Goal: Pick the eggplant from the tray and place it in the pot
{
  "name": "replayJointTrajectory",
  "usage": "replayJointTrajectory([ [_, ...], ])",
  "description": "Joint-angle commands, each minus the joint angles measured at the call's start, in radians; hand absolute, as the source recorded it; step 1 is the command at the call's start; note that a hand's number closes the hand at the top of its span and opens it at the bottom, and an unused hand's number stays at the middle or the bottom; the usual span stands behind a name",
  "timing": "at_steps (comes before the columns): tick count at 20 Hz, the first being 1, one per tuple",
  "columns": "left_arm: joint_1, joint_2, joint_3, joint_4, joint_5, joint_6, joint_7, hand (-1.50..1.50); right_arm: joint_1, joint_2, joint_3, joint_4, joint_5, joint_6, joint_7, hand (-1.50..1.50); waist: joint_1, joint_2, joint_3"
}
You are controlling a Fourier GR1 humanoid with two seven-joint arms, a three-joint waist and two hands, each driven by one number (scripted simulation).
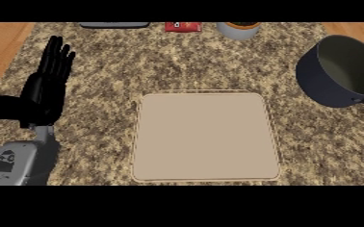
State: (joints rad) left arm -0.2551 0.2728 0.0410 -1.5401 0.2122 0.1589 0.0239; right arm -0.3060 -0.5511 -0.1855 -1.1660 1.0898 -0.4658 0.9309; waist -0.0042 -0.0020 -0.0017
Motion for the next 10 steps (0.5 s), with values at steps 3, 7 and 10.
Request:
replayJointTrajectory([
  [3, -0.006, -0.012, -0.011, -0.020, -0.012, 0.005, 0.016, 0.00, -0.020, 0.064, -0.106, 0.122, -0.245, -0.043, -0.145, -1.50, 0.013, 0.005, 0.004],
  [7, -0.027, -0.010, -0.010, -0.015, -0.005, -0.004, 0.043, 0.00, 0.002, 0.043, -0.125, 0.175, -0.354, -0.034, -0.355, -1.50, 0.014, 0.005, 0.004],
  [10, -0.010, -0.027, -0.019, -0.006, -0.014, -0.009, 0.015, 0.00, -0.017, 0.063, -0.118, 0.131, -0.338, -0.103, -0.399, -1.50, 0.012, 0.003, 0.003],
])
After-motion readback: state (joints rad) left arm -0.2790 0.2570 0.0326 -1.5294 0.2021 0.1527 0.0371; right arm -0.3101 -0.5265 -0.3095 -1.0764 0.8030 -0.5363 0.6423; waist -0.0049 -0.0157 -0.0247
